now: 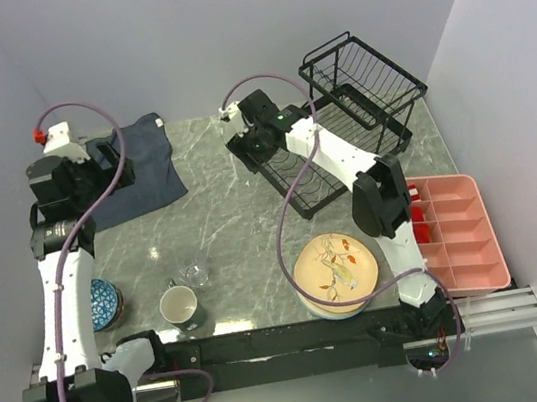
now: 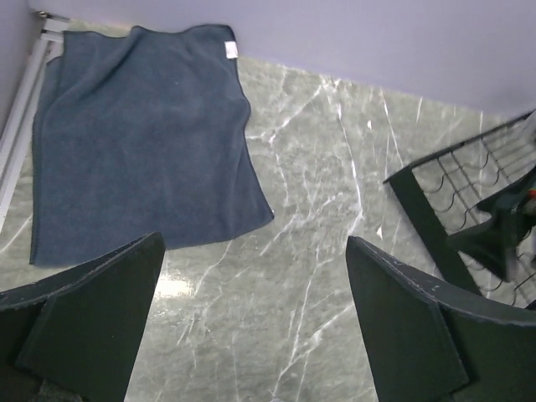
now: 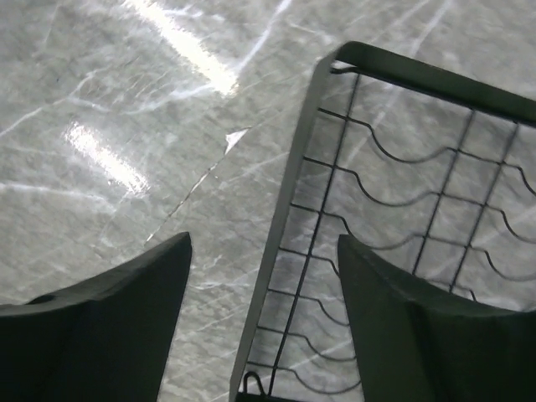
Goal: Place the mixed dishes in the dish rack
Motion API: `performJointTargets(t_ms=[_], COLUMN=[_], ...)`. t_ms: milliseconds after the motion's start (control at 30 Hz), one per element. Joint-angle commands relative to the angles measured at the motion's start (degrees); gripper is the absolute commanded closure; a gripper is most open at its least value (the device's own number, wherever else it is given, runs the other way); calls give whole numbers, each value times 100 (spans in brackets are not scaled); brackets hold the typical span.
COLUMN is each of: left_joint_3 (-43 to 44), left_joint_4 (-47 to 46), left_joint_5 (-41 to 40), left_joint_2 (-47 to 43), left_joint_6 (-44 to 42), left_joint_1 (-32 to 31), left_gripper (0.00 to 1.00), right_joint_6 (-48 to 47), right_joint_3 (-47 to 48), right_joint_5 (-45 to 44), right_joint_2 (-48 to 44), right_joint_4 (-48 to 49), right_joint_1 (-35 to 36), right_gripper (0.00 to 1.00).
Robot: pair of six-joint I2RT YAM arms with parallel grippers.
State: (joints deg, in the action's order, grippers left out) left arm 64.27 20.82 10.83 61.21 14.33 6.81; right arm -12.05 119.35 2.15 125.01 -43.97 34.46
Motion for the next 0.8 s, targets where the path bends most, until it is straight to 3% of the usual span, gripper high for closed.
performJointTargets(t_ms=[0,133,633,767], left_joint_3=[16,-99,-64,-108], left_joint_4=[-34,124,-34,-52], left_joint_5=[491,490,877,868], left_joint_2=[-302,-390,-83,-65], left_joint_6=[229,53,202,202], left_joint_1=[294,347,550,558], left_gripper=[4,4,3,3], right_joint_6=[-201,-218,-297,-350], right_joint_3=[405,300,282,308], right_joint_5=[400,470,321,286], right_joint_2=[172,331,752,797], right_joint_4=[-130,-130,-218,-209], right_joint_1=[-80,-97,-273,-299], right_gripper=[27,33,37,46])
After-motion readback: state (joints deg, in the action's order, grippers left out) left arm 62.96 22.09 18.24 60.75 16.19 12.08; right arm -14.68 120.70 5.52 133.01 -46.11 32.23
